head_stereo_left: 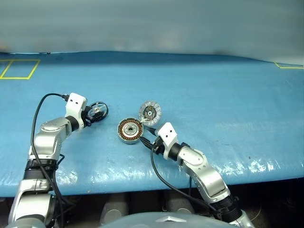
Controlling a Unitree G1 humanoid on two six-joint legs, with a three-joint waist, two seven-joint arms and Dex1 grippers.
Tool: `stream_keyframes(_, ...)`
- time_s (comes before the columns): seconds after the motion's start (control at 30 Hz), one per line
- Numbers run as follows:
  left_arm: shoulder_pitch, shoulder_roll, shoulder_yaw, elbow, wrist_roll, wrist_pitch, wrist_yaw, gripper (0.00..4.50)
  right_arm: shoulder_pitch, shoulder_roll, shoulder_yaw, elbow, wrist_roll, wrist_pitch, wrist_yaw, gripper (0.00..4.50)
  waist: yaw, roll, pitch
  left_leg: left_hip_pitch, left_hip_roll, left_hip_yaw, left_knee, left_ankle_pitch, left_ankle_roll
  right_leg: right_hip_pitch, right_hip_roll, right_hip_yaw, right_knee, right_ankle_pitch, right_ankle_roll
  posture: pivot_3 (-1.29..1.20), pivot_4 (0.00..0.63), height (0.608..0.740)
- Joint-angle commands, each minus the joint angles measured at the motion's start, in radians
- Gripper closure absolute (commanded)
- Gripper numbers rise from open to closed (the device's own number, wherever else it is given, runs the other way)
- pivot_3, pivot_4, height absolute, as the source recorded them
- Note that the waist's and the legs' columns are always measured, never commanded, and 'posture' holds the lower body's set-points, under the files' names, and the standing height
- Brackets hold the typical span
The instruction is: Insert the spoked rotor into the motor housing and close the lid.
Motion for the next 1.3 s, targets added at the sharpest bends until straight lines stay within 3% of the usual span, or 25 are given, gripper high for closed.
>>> stream_keyframes(0.03,0.008,0.001,-0.009,0.005,0.010,0.002,-0.007,1.26,-0.002,0.008,0.002,-0.023,0.001,-0.015,-0.003,2.11,0.000,0.000,0.000,0.000,0.000,0.000,0.000,0.000,0.000,0.000,0.000,0.000,0.000,0.000,0.000,0.00,0.150,0.740)
stream_keyframes(0.53,0.128,-0.043,0.050,-0.181,-0.012,0.045,0.080,1.26,0.002,0.007,0.002,-0.022,-0.002,-0.009,-0.003,2.11,0.001,0.000,0.000,0.000,0.000,0.000,0.000,0.000,0.000,0.000,0.000,0.000,0.000,0.000,0.000,0.00,0.150,0.740)
stream_keyframes(0.93,0.095,-0.053,0.053,-0.112,-0.007,0.034,0.096,1.26,0.002,0.004,0.000,-0.021,-0.005,-0.005,0.003,2.11,0.003,0.000,0.000,0.000,0.000,0.000,0.000,0.000,0.000,0.000,0.000,0.000,0.000,0.000,0.000,0.00,0.150,0.740)
stream_keyframes(1.3,-0.018,0.013,-0.031,0.025,0.041,0.011,-0.022,1.26,0.004,0.009,-0.005,-0.023,-0.006,-0.004,-0.007,2.11,0.005,0.000,0.000,0.000,0.000,0.000,0.001,0.000,0.000,0.000,0.000,0.000,0.000,0.000,0.000,0.00,0.150,0.740)
